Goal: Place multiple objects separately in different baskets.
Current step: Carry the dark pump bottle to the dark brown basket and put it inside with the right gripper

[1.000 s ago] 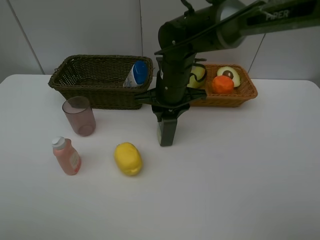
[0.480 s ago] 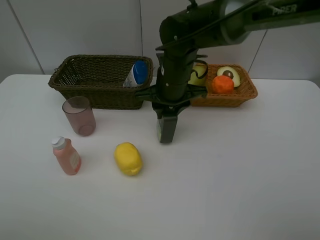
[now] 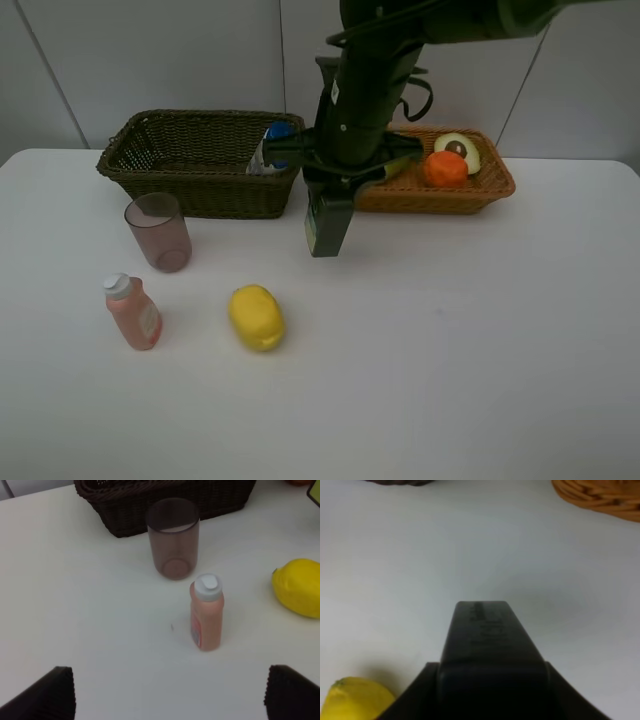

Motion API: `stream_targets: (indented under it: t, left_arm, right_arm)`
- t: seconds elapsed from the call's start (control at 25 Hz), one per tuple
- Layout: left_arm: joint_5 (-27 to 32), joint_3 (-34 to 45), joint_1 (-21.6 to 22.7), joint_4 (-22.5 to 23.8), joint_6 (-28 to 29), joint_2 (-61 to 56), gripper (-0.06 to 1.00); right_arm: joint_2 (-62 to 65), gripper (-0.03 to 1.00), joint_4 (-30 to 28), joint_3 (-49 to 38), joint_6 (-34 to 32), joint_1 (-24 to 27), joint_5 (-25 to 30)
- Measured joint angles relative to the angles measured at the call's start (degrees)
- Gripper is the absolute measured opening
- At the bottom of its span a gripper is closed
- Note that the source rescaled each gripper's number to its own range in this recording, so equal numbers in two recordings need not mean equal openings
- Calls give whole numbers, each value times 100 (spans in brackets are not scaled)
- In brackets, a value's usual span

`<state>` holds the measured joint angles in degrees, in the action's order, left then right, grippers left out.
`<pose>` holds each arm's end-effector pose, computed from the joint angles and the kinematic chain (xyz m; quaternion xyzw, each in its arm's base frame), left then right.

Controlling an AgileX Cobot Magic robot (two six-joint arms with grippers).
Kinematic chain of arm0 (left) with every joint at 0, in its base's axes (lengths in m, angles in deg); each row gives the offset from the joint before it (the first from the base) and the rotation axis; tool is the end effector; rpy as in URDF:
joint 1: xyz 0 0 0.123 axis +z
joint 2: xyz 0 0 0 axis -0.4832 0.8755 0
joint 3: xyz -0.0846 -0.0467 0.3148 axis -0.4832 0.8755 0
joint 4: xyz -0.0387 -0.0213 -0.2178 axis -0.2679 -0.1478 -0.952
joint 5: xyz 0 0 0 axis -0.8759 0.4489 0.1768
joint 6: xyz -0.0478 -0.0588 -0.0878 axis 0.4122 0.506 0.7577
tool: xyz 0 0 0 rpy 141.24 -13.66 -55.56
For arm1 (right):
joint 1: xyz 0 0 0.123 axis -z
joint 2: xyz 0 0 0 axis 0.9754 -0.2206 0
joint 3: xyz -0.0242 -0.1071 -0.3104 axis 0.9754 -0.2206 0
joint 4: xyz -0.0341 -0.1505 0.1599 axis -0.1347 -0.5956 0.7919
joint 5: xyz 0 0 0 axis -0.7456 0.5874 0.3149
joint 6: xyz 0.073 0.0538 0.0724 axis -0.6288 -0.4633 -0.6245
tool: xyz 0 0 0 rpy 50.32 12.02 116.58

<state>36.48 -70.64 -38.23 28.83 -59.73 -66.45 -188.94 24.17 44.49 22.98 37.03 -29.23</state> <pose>-0.0500 -0.0034 0.2283 0.1220 0.8654 -0.0676 0.4813 0.3242 0.2597 0.2638 -0.1335 0.9741 0.0531 0.1744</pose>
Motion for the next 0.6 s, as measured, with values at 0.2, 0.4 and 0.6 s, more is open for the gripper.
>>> stream_targets:
  t: [0.2, 0.4, 0.6]
  left_arm:
    - [0, 0, 0, 0, 0, 0, 100]
    - [0, 0, 0, 0, 0, 0, 100]
    - [0, 0, 0, 0, 0, 0, 100]
  right_arm:
    - [98, 5, 342, 374, 524, 0, 1]
    - [98, 5, 803, 717, 1109, 0, -41]
    - [98, 5, 1108, 947, 1527, 0, -496]
